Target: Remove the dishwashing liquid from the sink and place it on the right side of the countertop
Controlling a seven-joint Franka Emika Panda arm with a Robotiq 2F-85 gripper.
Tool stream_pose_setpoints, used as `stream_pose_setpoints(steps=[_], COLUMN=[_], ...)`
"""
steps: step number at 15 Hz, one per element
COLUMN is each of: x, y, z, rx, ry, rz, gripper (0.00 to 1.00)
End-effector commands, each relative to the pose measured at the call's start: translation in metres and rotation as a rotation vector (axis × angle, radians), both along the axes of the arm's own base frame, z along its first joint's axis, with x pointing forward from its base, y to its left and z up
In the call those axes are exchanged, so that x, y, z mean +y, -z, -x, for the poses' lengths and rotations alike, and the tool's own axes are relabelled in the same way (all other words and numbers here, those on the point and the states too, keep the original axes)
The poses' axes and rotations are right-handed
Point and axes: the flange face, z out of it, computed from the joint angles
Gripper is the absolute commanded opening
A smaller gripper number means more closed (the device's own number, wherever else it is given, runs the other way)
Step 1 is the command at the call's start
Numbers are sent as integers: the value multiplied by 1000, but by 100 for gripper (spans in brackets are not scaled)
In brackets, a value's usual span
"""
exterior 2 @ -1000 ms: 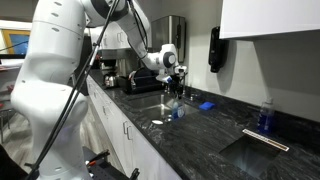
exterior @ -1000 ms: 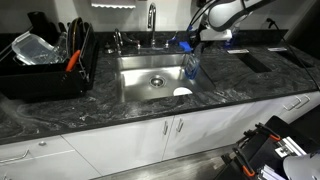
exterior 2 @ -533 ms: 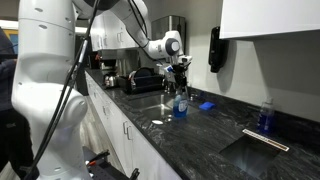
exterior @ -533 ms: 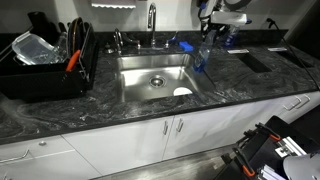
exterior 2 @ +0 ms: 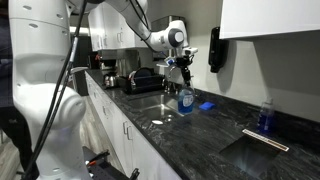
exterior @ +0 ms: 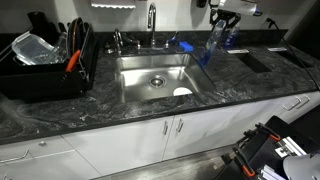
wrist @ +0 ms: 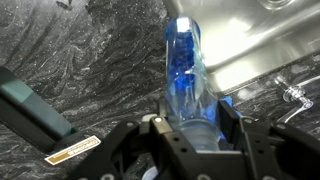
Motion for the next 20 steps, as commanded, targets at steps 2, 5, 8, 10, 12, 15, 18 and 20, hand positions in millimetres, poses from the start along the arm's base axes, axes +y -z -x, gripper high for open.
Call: stream_pose_setpoints(steps=[2,5,8,10,12,15,18,20], x=[-16,-29,-42,-49,-57,-62,-58,-51], y=[-7,3,11,13,14,14,7,2], z=[15,20,26,30,34,39,46,51], rx=[-15,2,10,-2,-17,-17,-7,6], ry=[87,151,209,246,281,305,272,229], rz=[4,11,15,14,13,19,17,7], gripper=[27,27,27,27,27,78,98,100])
